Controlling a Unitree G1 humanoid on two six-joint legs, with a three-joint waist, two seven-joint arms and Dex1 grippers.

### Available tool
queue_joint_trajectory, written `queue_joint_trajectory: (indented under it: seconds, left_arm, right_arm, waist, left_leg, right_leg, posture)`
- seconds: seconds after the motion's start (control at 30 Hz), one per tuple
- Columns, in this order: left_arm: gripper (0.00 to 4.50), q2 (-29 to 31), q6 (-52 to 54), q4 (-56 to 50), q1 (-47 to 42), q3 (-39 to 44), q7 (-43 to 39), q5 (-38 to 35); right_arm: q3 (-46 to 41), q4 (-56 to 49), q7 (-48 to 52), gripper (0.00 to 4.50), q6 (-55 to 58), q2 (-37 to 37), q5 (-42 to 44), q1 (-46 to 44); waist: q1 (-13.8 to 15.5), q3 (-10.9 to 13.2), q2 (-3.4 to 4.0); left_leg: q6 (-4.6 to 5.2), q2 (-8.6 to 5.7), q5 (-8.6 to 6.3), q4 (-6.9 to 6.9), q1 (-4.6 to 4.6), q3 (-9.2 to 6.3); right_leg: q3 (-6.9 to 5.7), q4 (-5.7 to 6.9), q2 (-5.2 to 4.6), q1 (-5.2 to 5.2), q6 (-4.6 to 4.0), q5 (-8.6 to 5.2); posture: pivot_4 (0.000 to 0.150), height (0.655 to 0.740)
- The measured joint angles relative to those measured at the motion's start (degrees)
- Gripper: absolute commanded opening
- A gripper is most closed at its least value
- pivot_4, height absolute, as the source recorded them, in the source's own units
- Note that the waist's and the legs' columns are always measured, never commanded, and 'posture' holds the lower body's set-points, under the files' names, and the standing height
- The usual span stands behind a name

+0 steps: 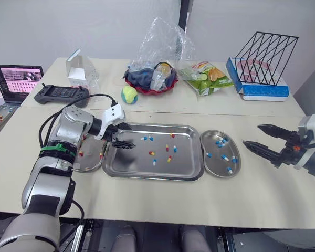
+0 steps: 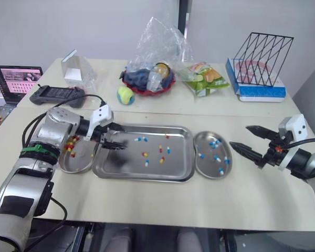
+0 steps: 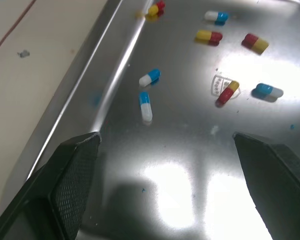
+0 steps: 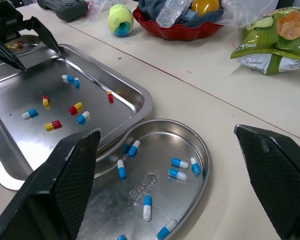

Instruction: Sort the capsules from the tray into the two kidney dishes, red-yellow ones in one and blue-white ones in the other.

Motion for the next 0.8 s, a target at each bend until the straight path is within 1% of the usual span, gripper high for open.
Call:
queue_joint_trajectory:
  seconds: [0.13,0.37,0.5,0.63,0.8]
  left_arm:
    - [4.48,0.6,0.0,-2.3,1.2,0.4,-1.2,-1.6]
    - [4.48,2.7,-0.4,-2.4,1.1,1.7,-1.9,-3.6]
    - [4.48,4.9,0.3,-4.3,1.4,2.5,-3.3,-4.9]
    - [4.48,8.7,2.3,-7.9,4.5,4.5,-4.2,-6.6]
    - [4.48,10.3,4.8,-11.8,8.5,6.4,-3.6,-8.7]
  right_arm:
    - [0.4,0.1,0.6,4.5,0.0,0.0,0.0,-0.3]
    - [0.4,0.0,0.9,4.5,0.1,0.0,0.0,-0.3]
    - [0.3,-0.5,1.0,4.5,0.3,0.0,0.1,0.1]
    - [-0.5,-1.0,1.2,4.5,0.4,0.0,0.2,0.9]
    - [-0.8,-1.1,1.7,4.5,0.4,0.0,0.3,0.8]
  waist:
    - [0.0,0.0,0.0]
    - [0.0,0.0,0.0]
    - [0.0,0.0,0.0]
    - [-0.3,0.0,0.01]
    - [0.0,0.0,0.01]
  left_leg:
    - [0.0,0.0,0.0,0.0,0.0,0.0]
    - [0.0,0.0,0.0,0.0,-0.01,0.0]
    - [0.0,0.0,0.0,0.0,-0.01,-0.01]
    - [0.02,0.01,-0.01,-0.01,0.03,-0.01]
    - [0.01,0.01,-0.01,0.0,-0.02,-0.01]
  right_leg:
    - [0.0,0.0,0.0,0.0,0.0,0.0]
    - [0.0,0.0,0.0,0.0,0.0,0.0]
    - [-0.01,0.0,0.0,-0.01,0.0,0.0]
    - [0.0,0.02,0.01,0.0,0.0,0.0]
    - [-0.01,0.01,-0.01,0.0,0.0,0.0]
  posture:
    - [0.15,0.738]
    - [0.15,0.738]
    - [0.15,0.738]
    - [0.15,0.738]
    - [0.15,0.738]
